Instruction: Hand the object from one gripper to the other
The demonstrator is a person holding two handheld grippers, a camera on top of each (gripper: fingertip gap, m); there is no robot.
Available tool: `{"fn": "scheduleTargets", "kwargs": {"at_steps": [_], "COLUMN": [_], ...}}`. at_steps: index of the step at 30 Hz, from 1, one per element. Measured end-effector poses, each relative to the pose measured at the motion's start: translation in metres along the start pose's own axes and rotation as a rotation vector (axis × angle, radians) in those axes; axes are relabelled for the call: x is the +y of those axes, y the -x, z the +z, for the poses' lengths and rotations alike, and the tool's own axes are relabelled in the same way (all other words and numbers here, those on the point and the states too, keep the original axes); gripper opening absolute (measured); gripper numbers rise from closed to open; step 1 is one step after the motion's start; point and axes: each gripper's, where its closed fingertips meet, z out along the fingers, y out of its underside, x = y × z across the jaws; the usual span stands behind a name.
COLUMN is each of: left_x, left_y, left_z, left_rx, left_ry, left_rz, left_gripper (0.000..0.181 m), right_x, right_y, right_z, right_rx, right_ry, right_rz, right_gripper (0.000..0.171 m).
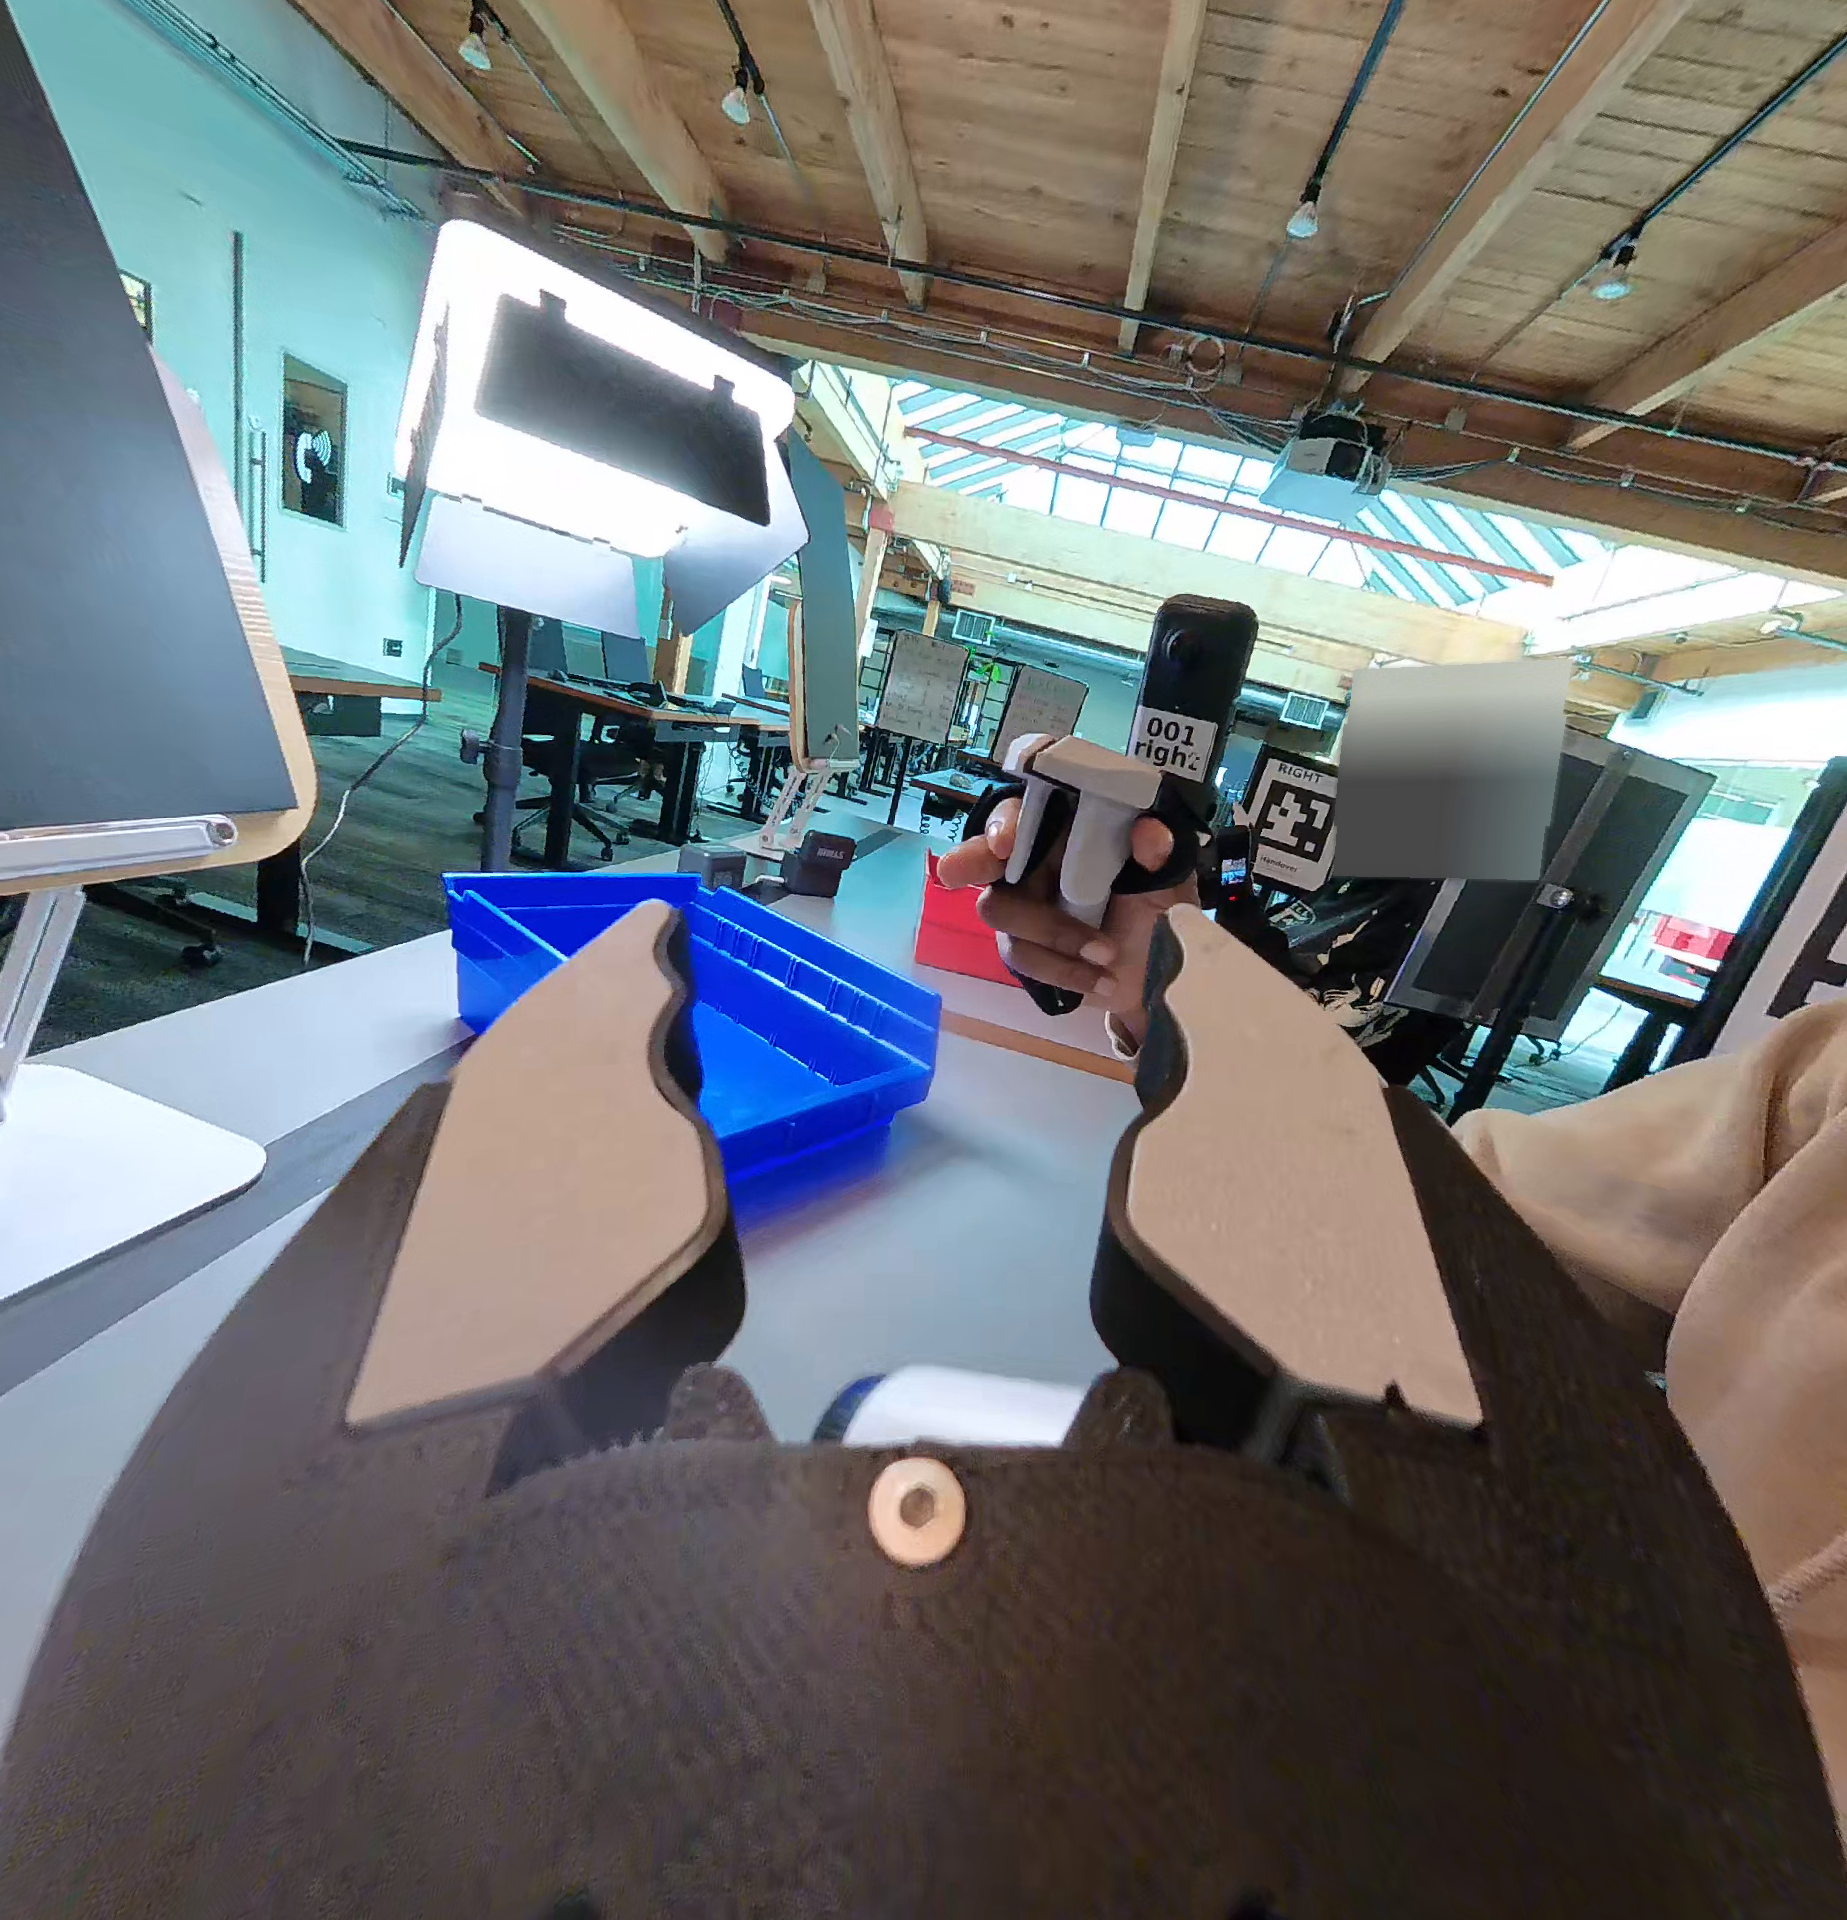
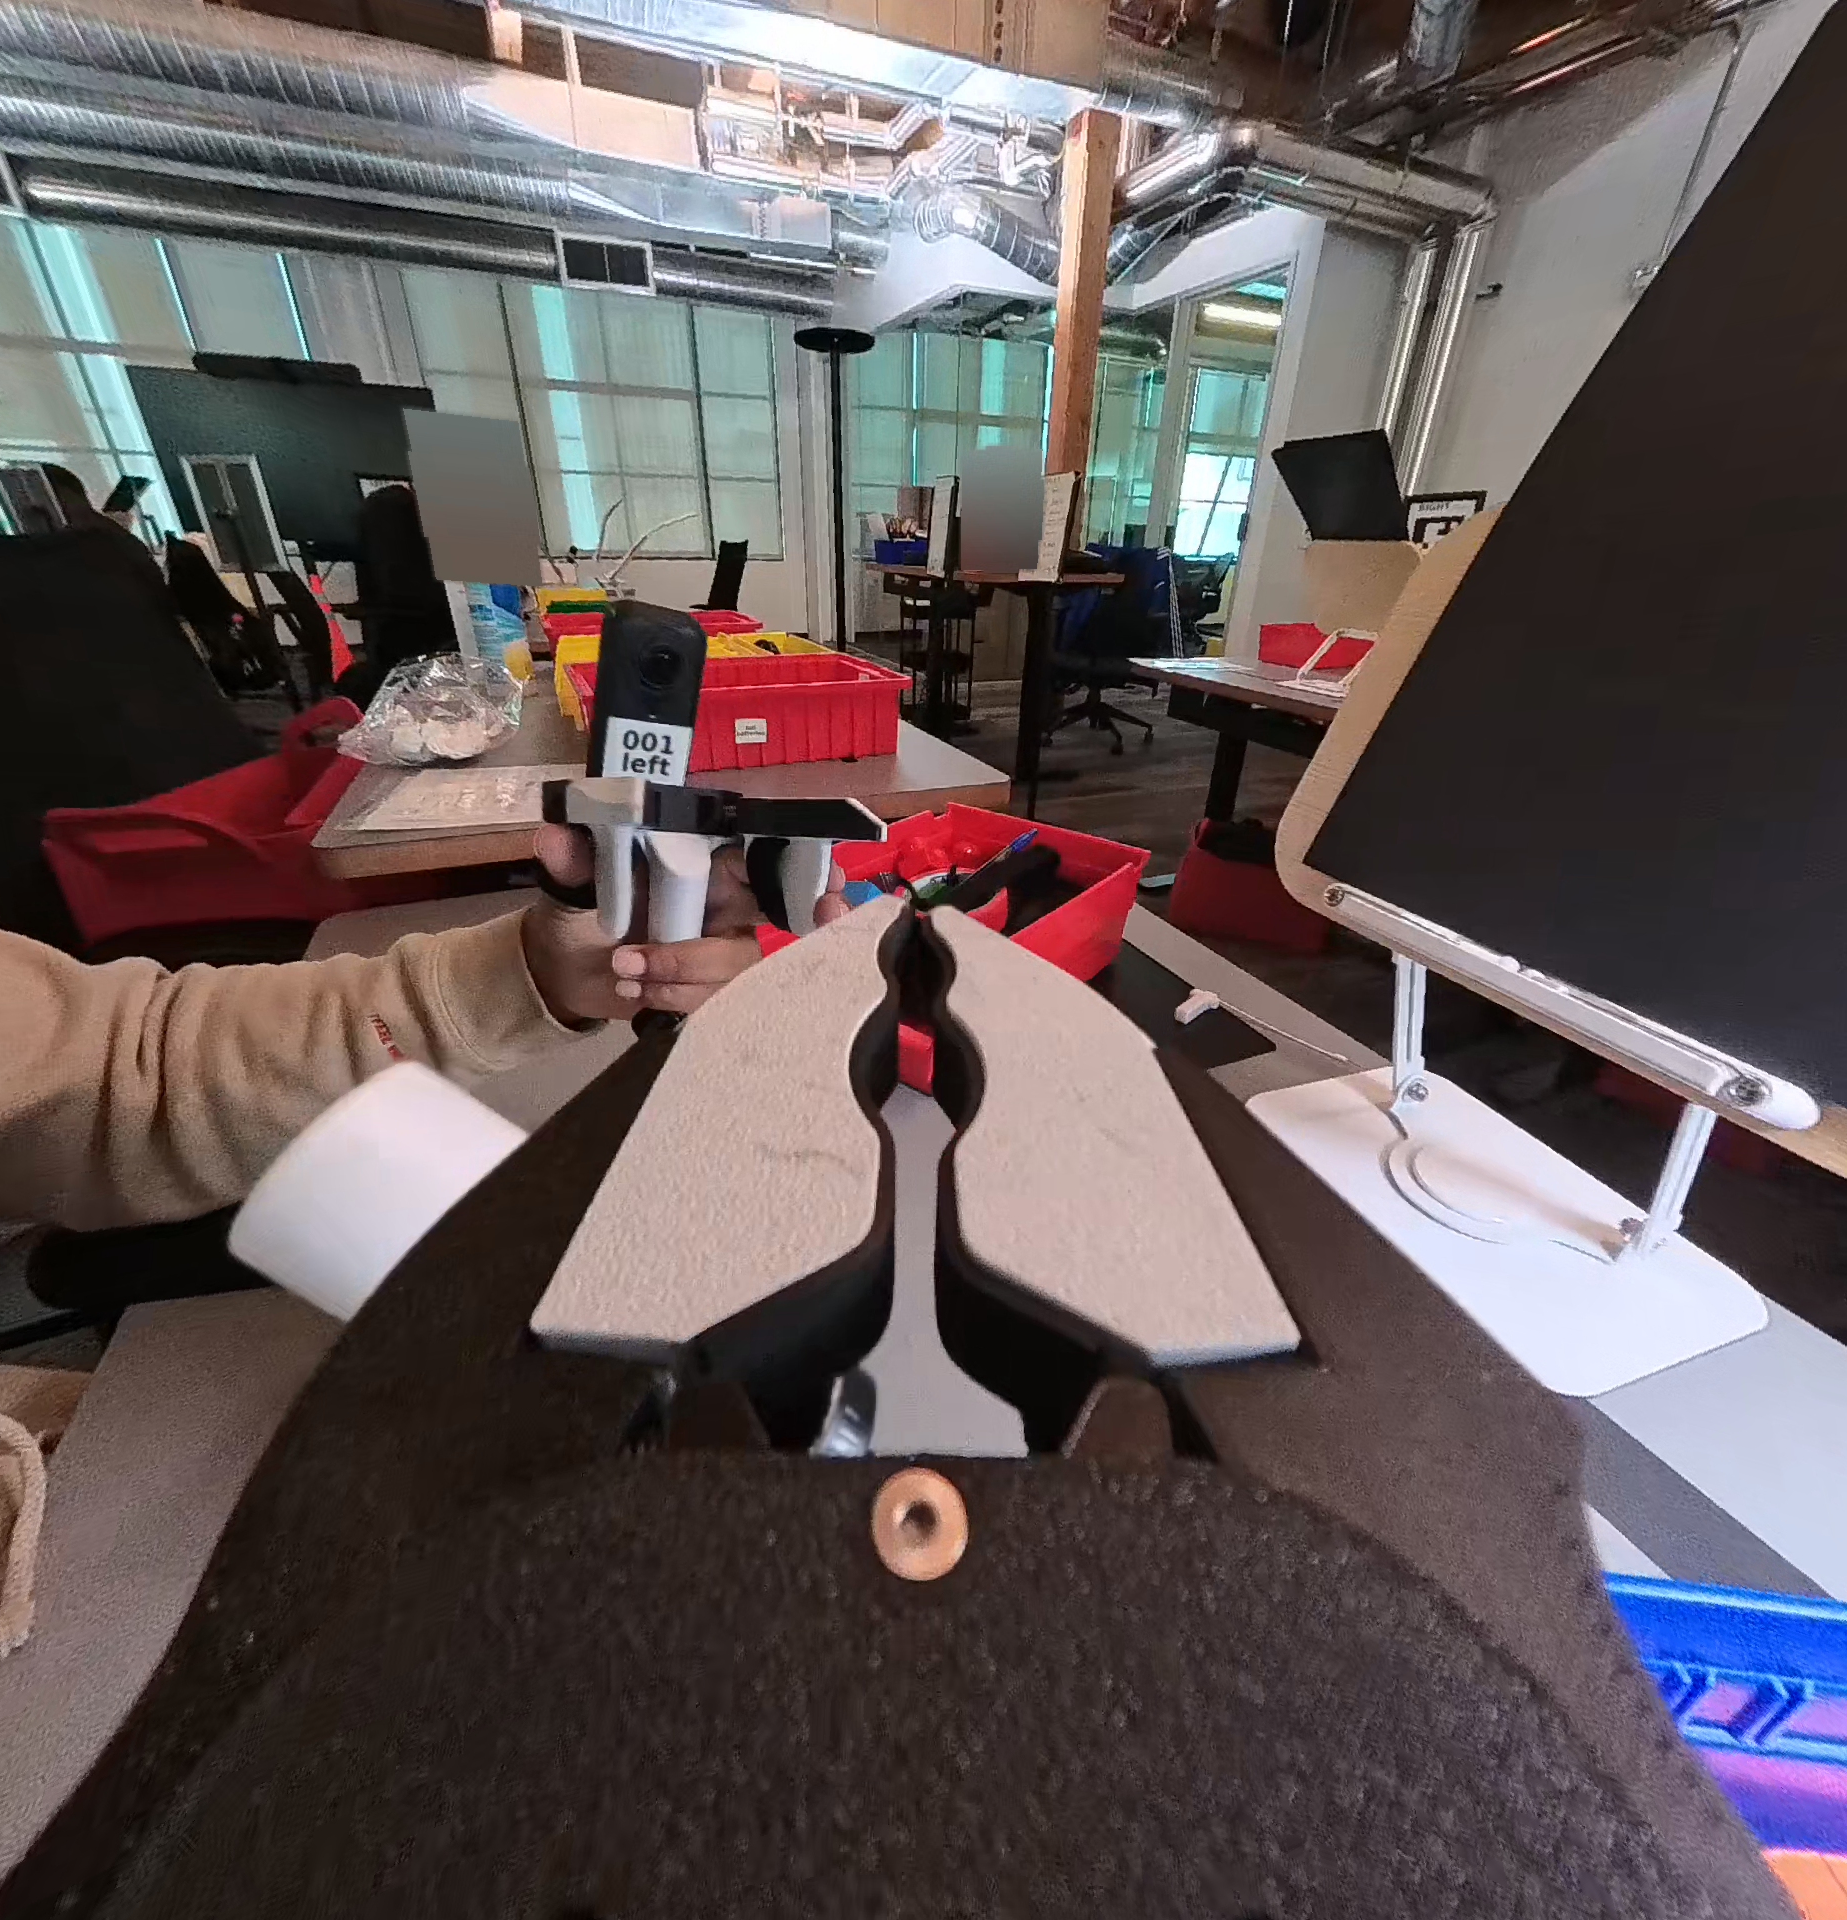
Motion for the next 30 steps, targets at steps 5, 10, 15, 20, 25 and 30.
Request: {"fn": "scheduleTargets", "kwargs": {"at_steps": [5, 10, 15, 20, 25, 30], "left_x": [-0.001, 0.001, 0.003, -0.005, -0.016, -0.02], "left_y": [0.003, 0.002, 0.002, 0.0, -0.008, -0.012], "left_z": [-0.002, -0.002, -0.005, -0.009, -0.012, -0.014], "left_rx": [-0.01, -0.02, -0.029, -0.065, -0.048, -0.044], "left_ry": [-0.006, 0.022, 0.077, 0.069, 0.043, 0.049], "left_rz": [-0.005, 0.013, 0.045, 0.152, 0.229, 0.27], "left_gripper": [0.081, 0.077, 0.058, 0.038, 0.022, 0.019], "right_x": [0.004, 0.009, 0.041, 0.124, 0.177, 0.216], "right_y": [0.001, 0.003, 0.02, 0.056, 0.093, 0.112], "right_z": [0.004, 0.008, 0.014, 0.013, 0.008, -0.001], "right_rx": [-0.002, 0.001, -0.089, -0.277, -0.492, -0.672], "right_ry": [0.011, 0.043, 0.237, 0.684, 0.94, 1.134], "right_rz": [-0.002, -0.019, -0.156, -0.369, -0.469, -0.597], "right_gripper": [0.001, 0.005, 0.012, 0.042, 0.061, 0.082]}}
